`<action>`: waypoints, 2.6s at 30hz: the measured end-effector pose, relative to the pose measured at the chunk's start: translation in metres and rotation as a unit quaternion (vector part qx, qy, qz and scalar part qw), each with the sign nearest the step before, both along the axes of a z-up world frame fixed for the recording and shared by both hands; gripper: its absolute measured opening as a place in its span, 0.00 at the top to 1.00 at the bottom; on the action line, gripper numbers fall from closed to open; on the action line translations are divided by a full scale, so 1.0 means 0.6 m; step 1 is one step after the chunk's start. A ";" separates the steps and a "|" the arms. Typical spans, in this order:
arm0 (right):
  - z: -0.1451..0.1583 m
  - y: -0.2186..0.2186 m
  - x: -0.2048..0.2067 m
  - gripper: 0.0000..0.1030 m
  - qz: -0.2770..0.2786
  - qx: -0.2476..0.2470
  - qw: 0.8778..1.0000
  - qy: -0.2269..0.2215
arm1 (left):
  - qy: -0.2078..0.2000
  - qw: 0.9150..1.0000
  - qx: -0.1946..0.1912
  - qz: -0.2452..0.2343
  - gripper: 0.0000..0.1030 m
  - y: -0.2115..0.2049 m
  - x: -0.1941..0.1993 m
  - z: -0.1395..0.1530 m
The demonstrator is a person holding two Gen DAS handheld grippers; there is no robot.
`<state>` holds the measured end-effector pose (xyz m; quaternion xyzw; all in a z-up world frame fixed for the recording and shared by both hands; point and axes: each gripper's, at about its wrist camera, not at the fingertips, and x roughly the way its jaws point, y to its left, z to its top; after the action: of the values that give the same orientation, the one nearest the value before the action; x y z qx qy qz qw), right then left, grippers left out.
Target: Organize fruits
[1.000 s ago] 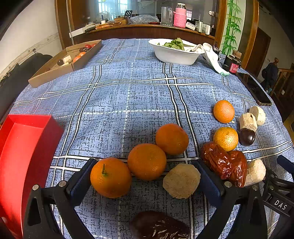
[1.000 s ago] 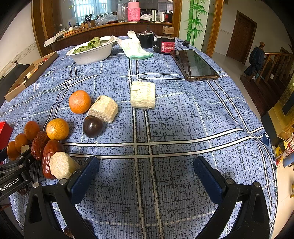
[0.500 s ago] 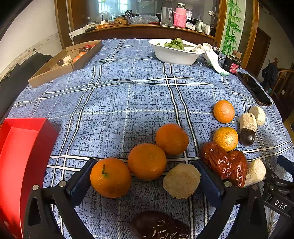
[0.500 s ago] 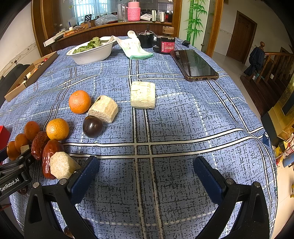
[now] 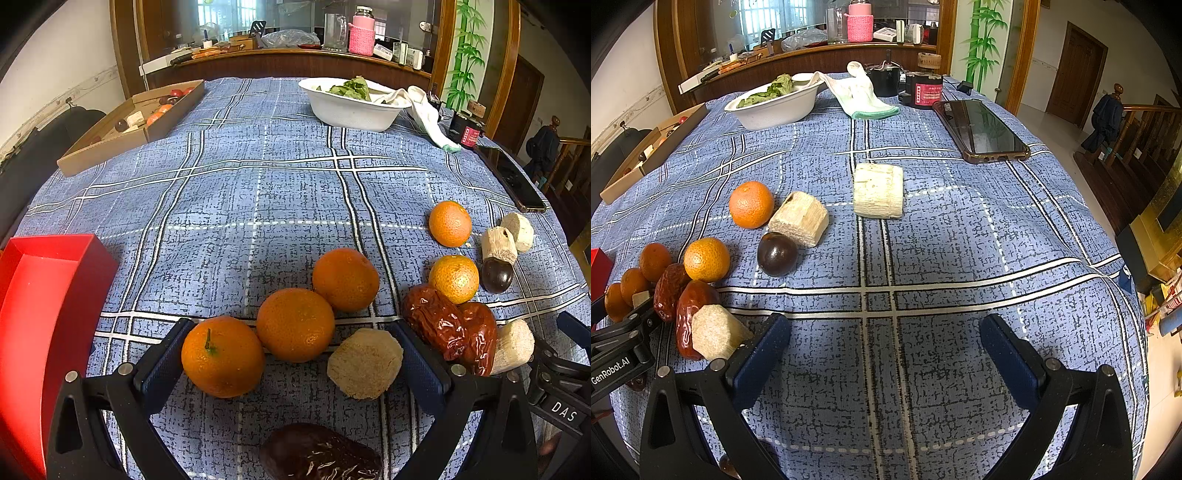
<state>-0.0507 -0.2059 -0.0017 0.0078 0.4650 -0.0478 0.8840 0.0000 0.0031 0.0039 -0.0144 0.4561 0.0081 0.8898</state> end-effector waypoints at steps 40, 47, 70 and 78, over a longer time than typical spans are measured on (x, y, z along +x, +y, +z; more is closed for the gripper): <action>0.003 0.000 -0.003 0.00 0.026 0.006 1.000 0.000 | 0.000 1.000 0.000 0.003 0.00 0.003 0.002 -0.002; 0.003 0.000 -0.002 0.00 0.026 0.005 1.000 0.001 | 0.000 1.000 0.000 0.003 0.00 0.003 0.002 -0.002; 0.012 -0.031 -0.015 0.00 0.028 0.062 0.998 -0.013 | -0.002 0.999 -0.043 -0.019 0.18 0.040 -0.039 0.038; 0.074 -0.031 -0.062 0.14 -0.036 -0.042 0.993 -0.109 | -0.291 0.957 0.017 0.013 0.07 0.124 -0.286 0.296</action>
<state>-0.0881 -0.2243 0.0427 -0.0072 0.3631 -0.0975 0.9266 -0.1719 0.0773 0.1815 -0.0068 0.1770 0.0226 0.9839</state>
